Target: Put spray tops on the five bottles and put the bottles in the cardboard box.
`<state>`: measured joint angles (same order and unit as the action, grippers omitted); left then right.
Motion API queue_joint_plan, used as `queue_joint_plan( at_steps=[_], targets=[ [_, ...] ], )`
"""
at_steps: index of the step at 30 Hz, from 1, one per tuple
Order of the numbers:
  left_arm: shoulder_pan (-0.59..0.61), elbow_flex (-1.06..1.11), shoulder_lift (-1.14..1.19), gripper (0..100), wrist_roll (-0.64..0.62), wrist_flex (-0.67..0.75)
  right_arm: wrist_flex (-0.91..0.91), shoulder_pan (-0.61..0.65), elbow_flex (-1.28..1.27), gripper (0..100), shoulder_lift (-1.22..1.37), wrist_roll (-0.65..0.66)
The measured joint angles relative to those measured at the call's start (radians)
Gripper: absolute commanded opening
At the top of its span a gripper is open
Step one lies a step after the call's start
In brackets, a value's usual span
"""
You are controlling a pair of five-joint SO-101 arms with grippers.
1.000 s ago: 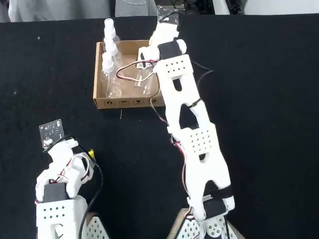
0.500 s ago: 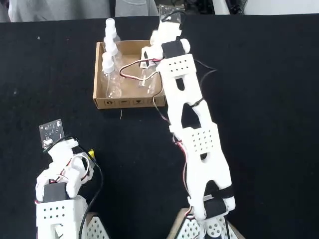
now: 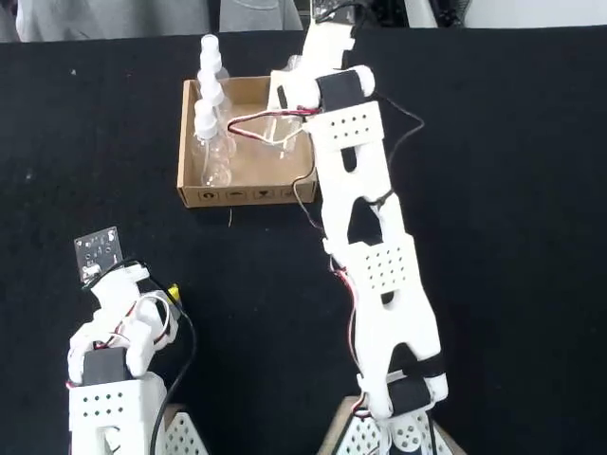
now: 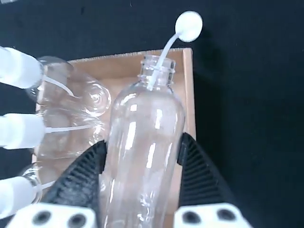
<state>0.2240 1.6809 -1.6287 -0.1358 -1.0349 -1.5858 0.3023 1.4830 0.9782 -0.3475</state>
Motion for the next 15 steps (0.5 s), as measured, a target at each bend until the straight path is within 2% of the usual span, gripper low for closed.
queue_joint_plan(
  at_steps=[15],
  targets=[
    [0.0, 0.0, 0.0, 20, 0.0, 0.0, -0.083, 0.015, 0.13, 2.5, 0.089, 0.029]
  ],
)
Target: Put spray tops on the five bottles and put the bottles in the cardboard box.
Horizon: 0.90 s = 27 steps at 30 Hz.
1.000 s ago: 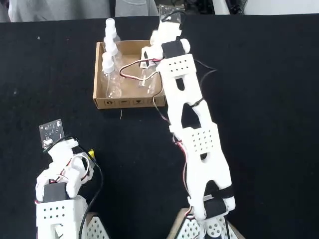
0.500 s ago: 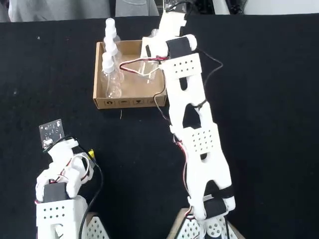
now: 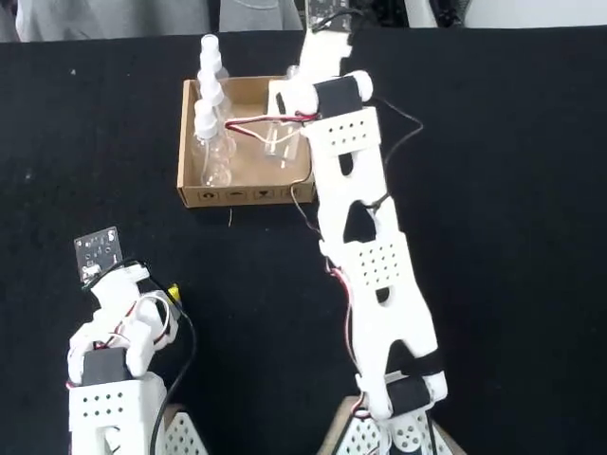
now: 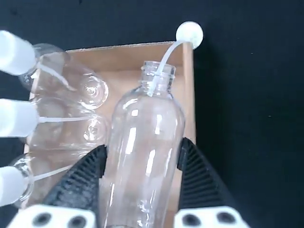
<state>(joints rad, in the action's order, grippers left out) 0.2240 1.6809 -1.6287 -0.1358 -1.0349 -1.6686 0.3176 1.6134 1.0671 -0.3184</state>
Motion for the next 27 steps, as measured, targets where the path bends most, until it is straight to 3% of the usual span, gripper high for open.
queue_joint_plan(
  at_steps=[12, 17, 23, 27],
  targets=[
    [0.0, 0.0, 0.0, 20, 0.0, 0.0, 0.084, 0.005, 0.003, 2.9, 0.127, 0.008],
    [0.0, 0.0, 0.0, 20, 0.0, 0.0, 0.092, 0.005, 0.003, 3.4, 0.14, 0.086],
    [0.0, 0.0, 0.0, 20, 0.0, 0.0, 0.084, 0.005, 0.003, 19.5, 0.14, 0.098],
    [0.0, 0.0, 0.0, 20, 0.0, 0.0, 0.044, 0.008, 0.003, 20.1, 0.14, 0.1]
  ],
)
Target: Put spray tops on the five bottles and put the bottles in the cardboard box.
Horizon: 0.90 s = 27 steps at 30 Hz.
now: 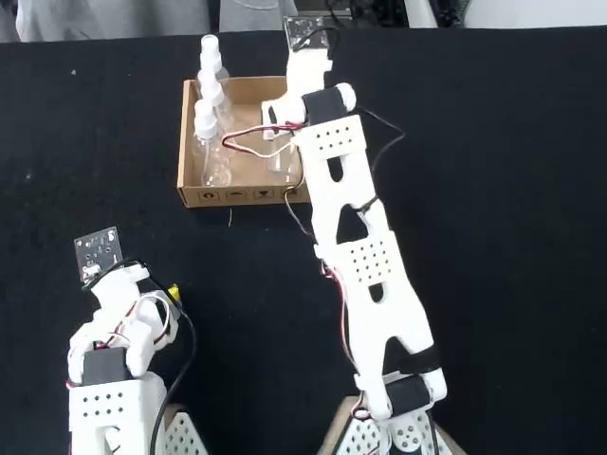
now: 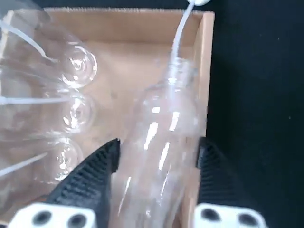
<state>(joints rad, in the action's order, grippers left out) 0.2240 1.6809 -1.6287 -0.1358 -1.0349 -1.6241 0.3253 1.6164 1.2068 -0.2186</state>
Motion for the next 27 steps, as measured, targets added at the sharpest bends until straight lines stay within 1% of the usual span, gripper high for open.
queue_joint_plan(
  at_steps=[4, 9, 14, 16, 19, 20, 23, 27],
  targets=[
    [0.0, 0.0, 0.0, 20, 0.0, 0.0, -0.015, 0.0, 0.0, 20.2, 0.0, 0.0],
    [0.0, 0.0, 0.0, 20, 0.0, 0.0, -0.081, 0.0, 0.0, 20.2, -0.006, 0.005],
    [0.0, 0.0, 0.0, 20, 0.0, 0.0, -0.109, 0.005, 0.0, 20.1, -0.066, 0.005],
    [0.0, 0.0, 0.0, 20, 0.0, 0.0, -0.109, 0.003, 0.0, 17.8, -0.071, 0.005],
    [0.0, 0.0, 0.0, 20, 0.0, 0.0, -0.109, 0.003, 0.0, 9.8, -0.071, 0.005],
    [0.0, 0.0, 0.0, 20, 0.0, 0.0, -0.109, 0.003, 0.0, 8.7, -0.071, 0.005],
    [0.0, 0.0, 0.0, 20, 0.0, 0.0, -0.11, 0.003, 0.0, 8.3, -0.071, 0.005],
    [0.0, 0.0, 0.0, 20, 0.0, 0.0, -0.11, 0.003, 0.0, 8.2, -0.092, 0.035]
  ],
)
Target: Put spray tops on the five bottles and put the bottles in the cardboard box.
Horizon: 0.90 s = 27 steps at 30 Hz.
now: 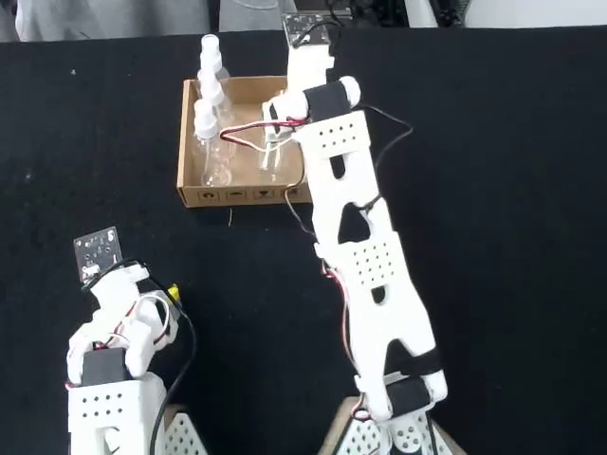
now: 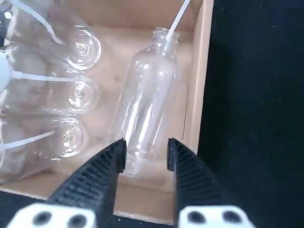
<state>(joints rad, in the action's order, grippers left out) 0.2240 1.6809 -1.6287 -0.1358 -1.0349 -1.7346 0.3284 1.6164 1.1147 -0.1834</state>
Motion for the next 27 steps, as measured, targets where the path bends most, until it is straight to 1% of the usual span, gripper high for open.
queue_joint_plan(
  at_steps=[16, 20, 23, 27],
  targets=[
    [0.0, 0.0, 0.0, 20, 0.0, 0.0, -0.002, 0.0, 0.0, 8.2, -0.048, 0.006],
    [0.0, 0.0, 0.0, 20, 0.0, 0.0, -0.002, -0.002, -0.006, 8.2, -0.16, 0.006],
    [0.0, 0.0, 0.0, 20, 0.0, 0.0, -0.002, -0.002, -0.083, 8.4, -0.245, 0.008],
    [0.0, 0.0, 0.0, 20, 0.0, 0.0, -0.002, -0.002, -0.278, 8.6, -0.377, 0.008]
  ],
)
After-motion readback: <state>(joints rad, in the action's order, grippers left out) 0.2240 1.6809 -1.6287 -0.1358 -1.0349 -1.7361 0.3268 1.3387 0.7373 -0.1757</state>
